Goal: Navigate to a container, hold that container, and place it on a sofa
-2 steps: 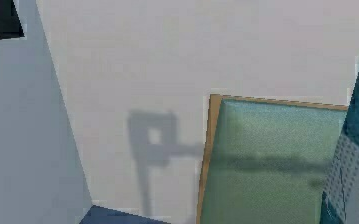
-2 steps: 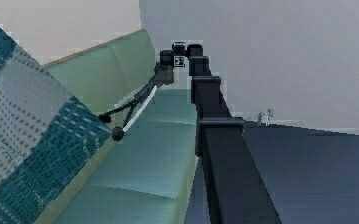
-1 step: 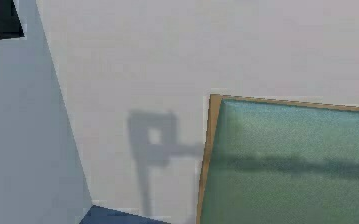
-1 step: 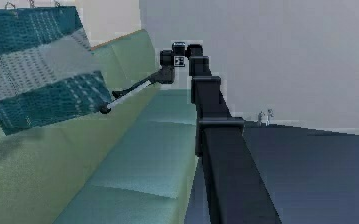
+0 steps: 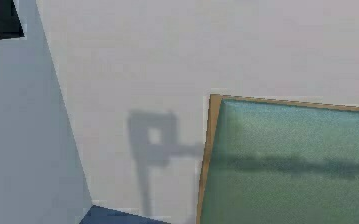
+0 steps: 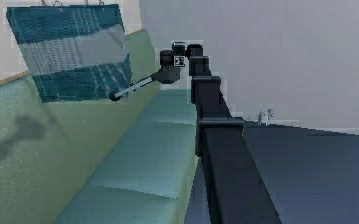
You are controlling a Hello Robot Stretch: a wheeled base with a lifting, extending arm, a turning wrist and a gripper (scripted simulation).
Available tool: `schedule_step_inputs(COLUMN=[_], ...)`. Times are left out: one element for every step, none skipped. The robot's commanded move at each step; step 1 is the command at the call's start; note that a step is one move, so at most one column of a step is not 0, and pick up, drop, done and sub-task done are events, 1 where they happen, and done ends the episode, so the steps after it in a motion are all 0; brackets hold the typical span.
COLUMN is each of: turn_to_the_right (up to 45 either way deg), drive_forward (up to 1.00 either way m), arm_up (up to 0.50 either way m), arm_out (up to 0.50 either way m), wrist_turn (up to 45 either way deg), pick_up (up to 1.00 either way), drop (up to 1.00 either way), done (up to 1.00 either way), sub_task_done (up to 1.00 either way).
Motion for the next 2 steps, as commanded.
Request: schedule_step_inputs(turn_to_the_right=[0.0,0.0], drive_forward=[0.00,0.00], arm_up=[-0.40,-0.32], arm_out=[0.00,0.00], wrist_turn=[0.0,0.0], pick_up=[0.00,0.00], drop=[0.00,0.00], done=[0.00,0.00], sub_task_done=[0.00,0.00])
